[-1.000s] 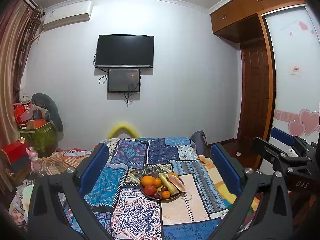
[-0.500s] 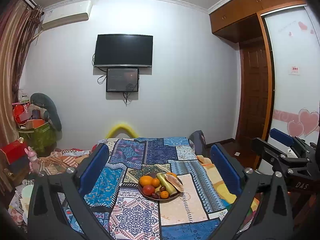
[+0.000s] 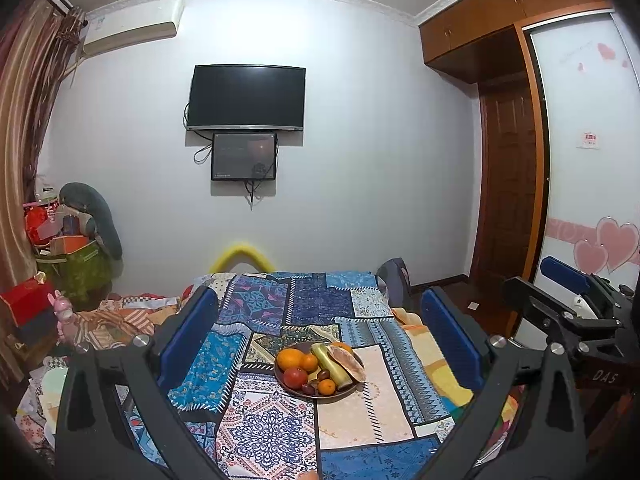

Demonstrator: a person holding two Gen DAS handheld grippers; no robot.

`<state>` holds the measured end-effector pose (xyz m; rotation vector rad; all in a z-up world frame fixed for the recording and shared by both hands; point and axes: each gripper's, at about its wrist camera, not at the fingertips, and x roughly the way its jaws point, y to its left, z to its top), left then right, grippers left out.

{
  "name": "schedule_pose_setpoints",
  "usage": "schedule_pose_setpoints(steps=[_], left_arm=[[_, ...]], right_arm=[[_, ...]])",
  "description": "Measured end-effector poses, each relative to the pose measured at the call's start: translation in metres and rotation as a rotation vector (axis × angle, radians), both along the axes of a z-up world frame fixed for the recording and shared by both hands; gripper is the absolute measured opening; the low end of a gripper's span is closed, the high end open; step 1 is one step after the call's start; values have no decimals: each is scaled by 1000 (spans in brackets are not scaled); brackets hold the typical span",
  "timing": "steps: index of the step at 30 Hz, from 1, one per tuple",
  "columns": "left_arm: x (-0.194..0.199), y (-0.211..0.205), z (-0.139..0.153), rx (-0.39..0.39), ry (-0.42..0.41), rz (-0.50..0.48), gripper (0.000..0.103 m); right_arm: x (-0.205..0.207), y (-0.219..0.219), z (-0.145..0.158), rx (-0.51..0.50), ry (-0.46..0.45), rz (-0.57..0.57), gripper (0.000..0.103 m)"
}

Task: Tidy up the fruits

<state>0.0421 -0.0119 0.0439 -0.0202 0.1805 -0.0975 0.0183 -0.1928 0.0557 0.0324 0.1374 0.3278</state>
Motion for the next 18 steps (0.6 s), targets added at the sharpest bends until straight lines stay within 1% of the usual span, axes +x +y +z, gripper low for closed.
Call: schedule_pose_setpoints(steps=[18], left_arm=[[2, -5, -6, 14, 7, -10, 103]], right_arm=[[4, 0, -4, -7, 13, -5, 103]])
